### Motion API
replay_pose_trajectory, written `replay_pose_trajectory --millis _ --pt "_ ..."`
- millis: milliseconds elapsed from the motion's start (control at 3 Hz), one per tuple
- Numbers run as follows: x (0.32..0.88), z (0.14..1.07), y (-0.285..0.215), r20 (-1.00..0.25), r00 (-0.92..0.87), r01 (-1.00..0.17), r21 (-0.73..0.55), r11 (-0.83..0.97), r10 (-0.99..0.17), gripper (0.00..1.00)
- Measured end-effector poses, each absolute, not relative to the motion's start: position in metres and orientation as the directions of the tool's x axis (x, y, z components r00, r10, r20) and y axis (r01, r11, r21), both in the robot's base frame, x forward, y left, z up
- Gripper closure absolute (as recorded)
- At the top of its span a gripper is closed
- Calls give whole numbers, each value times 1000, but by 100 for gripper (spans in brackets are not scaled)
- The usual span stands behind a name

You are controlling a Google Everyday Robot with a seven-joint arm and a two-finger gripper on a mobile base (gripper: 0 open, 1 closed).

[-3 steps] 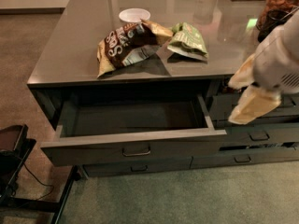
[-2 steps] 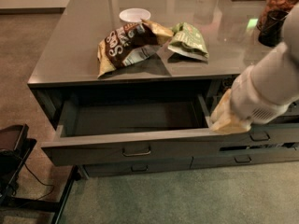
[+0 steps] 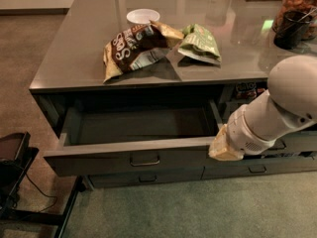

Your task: Close top drawer

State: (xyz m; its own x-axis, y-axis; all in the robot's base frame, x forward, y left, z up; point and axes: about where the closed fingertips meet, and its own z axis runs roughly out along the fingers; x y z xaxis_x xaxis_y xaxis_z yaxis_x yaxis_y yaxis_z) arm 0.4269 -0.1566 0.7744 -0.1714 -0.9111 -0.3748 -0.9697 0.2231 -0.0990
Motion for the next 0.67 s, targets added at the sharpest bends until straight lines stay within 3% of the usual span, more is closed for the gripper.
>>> replay_pose_trajectory --millis 667 --pt "421 738 -164 -357 -188 -972 -68 227 -915 100"
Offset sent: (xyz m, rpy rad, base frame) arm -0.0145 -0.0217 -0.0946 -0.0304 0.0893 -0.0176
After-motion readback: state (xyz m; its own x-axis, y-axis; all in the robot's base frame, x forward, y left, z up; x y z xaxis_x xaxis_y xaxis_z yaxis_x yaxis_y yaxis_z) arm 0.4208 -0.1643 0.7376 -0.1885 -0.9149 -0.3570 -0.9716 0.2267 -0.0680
